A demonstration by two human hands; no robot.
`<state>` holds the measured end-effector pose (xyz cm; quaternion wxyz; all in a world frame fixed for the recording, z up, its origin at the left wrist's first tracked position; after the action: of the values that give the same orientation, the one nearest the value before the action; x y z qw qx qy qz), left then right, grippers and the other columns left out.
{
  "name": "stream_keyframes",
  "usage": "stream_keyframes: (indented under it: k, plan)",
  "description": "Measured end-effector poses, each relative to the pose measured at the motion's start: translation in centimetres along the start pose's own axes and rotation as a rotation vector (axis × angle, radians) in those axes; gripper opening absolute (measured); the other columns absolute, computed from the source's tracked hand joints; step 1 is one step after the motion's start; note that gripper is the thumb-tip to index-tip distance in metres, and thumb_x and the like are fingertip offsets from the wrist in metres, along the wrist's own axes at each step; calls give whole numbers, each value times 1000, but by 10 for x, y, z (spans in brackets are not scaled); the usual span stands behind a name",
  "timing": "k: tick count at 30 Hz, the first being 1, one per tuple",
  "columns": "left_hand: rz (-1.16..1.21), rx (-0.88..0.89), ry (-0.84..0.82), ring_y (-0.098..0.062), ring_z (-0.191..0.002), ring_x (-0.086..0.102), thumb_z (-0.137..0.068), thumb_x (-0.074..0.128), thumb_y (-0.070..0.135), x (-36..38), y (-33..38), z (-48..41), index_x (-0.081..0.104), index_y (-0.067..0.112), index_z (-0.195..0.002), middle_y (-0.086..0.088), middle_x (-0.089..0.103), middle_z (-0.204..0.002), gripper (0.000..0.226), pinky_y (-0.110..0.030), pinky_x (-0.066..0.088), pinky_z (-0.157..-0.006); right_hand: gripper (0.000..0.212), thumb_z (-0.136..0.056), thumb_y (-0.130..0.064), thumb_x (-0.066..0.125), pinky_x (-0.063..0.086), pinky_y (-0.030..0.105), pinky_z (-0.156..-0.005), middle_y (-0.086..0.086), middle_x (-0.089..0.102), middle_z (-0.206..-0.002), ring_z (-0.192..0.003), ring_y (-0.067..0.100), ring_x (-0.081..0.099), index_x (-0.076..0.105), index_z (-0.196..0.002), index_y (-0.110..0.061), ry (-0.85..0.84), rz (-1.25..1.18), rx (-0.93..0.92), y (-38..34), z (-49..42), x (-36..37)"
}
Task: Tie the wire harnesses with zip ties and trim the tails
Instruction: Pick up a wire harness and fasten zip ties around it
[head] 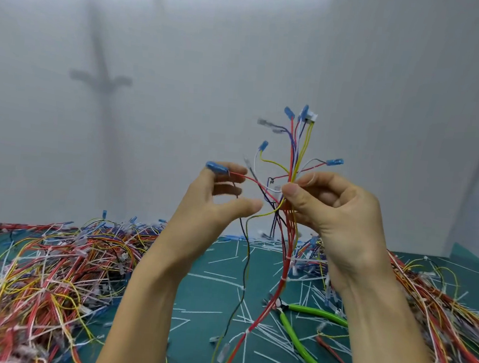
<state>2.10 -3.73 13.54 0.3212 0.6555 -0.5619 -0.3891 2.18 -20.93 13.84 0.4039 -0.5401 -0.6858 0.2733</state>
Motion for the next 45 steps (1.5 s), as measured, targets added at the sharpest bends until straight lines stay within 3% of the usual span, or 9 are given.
stream_keyframes:
  k: [4, 8, 12, 26, 29, 36, 40, 42, 45]
  plan:
    - [136, -73, -172, -12, -111, 66, -72, 73, 28, 6, -2, 1, 61, 21, -123, 3, 71, -118, 53, -24, 54, -92, 26, -59, -16, 79, 54, 21, -56, 5, 75, -72, -61, 16, 72, 58, -74, -14, -11, -31, -21, -1, 0, 2]
    - [258, 35, -110, -20, -94, 72, -77, 73, 21, 7, 5, 3, 75, 21, -93, -7, 76, -97, 16, -27, 58, -82, 36, -59, -17, 81, 54, 22, -55, 5, 75, -74, -62, 19, 72, 45, -63, -16, -5, -46, -63, -3, 1, 3]
    - [314, 50, -68, -25, -89, 74, -78, 73, 21, 2, 10, 4, 74, 27, -81, -8, 77, -96, 6, -32, 60, -77, 36, -53, -24, 83, 54, 23, -56, 5, 75, -75, -62, 18, 72, 48, -54, -24, 15, -22, -77, -4, 1, 4]
    - [328, -27, -46, -32, -79, 74, -65, 82, 9, -20, 8, 5, 57, 16, -121, -11, 74, -82, 62, -26, 57, -68, 35, -58, -9, 78, 53, 20, -52, 4, 75, -74, -59, 14, 71, 52, -80, -18, 91, -307, 59, -5, 3, 6]
    - [337, -61, -35, -32, -78, 74, -67, 80, 4, -27, 4, 6, 58, 13, -121, -10, 71, -79, 59, -27, 57, -67, 36, -58, -9, 78, 55, 19, -52, 3, 75, -75, -60, 14, 71, 55, -84, -18, 127, -383, 80, -6, 2, 3]
    - [-55, -135, 28, -18, -67, 72, -68, 84, 15, -37, -3, 5, 73, 18, -86, -6, 74, -72, 22, -21, 54, -60, 42, -61, -12, 76, 54, 16, -54, 0, 75, -78, -62, 9, 71, 71, -103, -10, 110, -377, 122, -5, 0, 3]
    - [-510, 2, 82, -3, -93, 66, -72, 83, 17, -30, 5, 5, 68, 27, -96, 12, 72, -92, 30, -28, 51, -85, 24, -60, -12, 77, 54, 17, -54, 2, 76, -77, -61, 11, 71, 79, -84, -13, 91, -330, 103, -4, 2, 7]
    - [-551, 135, 44, 7, -100, 60, -75, 77, 26, -23, 17, 10, 66, 30, -97, 20, 69, -100, 25, -17, 46, -92, 16, -58, -13, 79, 55, 18, -56, 3, 76, -76, -62, 12, 71, 80, -74, -17, 85, -300, 91, -5, 3, 9]
    - [-449, 118, -157, 8, -94, 63, -74, 69, 38, -17, 31, 18, 71, 30, -90, 21, 72, -95, 19, -7, 43, -83, 14, -55, -14, 80, 56, 20, -55, 5, 75, -74, -62, 16, 72, 79, -69, -17, 89, -271, 85, -5, 3, 9]
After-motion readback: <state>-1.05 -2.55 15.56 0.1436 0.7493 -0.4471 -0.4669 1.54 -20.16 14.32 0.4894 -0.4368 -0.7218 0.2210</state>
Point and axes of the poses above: each hand's wrist, its own z-axis away from the middle knuckle, its own x-axis out of the palm, y = z × x, the point moved 2 cm from there along -z, towards the middle knuckle
